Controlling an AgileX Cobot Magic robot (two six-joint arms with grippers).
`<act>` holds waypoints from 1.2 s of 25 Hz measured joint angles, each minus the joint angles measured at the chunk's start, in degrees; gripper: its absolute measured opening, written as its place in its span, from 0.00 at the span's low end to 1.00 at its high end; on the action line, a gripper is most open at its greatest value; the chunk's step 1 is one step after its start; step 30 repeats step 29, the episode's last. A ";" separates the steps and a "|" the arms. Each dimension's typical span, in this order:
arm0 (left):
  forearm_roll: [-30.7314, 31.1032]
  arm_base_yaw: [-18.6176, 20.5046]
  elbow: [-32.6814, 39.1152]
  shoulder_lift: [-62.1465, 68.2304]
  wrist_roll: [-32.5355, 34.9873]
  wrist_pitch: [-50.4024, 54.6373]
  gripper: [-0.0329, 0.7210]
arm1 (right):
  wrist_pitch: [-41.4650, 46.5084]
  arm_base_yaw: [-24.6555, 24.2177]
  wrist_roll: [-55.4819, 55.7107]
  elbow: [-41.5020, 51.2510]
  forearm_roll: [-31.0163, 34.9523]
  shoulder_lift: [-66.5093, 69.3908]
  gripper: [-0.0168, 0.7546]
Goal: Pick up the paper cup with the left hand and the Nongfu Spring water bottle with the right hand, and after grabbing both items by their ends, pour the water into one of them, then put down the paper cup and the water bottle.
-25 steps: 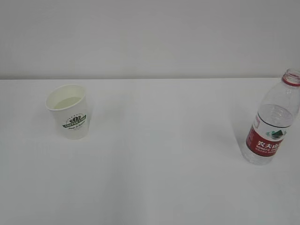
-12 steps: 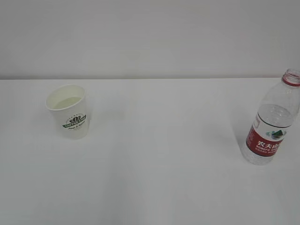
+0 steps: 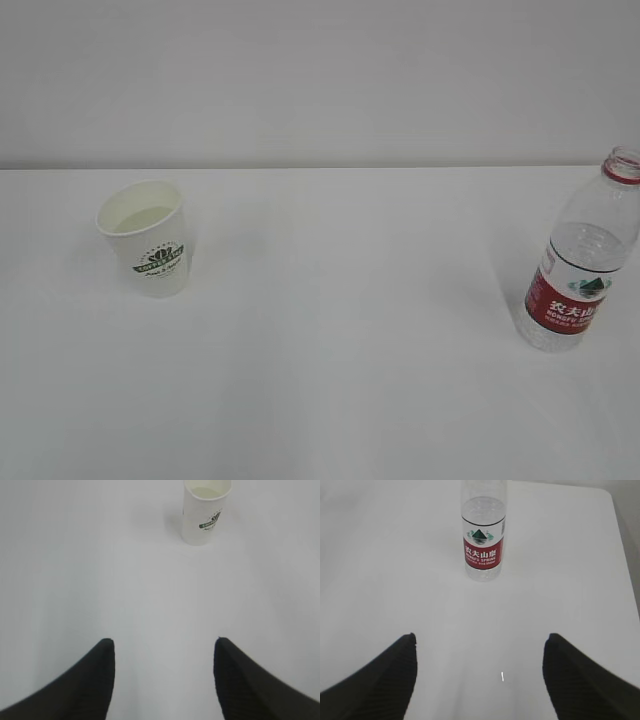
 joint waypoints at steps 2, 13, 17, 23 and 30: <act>0.24 0.00 0.20 0.00 0.00 -1.12 0.64 | -1.12 0.00 0.02 0.59 0.00 0.00 0.78; 0.59 0.00 1.88 0.00 0.00 -5.29 0.64 | -2.53 0.00 0.12 1.28 0.00 0.00 0.78; 0.69 0.00 1.88 0.00 0.00 -5.29 0.64 | -2.53 0.00 0.12 1.28 0.00 0.00 0.78; 0.70 0.00 1.88 0.00 0.00 -5.29 0.64 | -2.53 0.00 0.12 1.28 -0.09 0.00 0.78; 0.80 0.00 1.88 0.00 0.00 -5.29 0.64 | -2.61 0.00 0.12 1.28 -0.09 0.00 0.78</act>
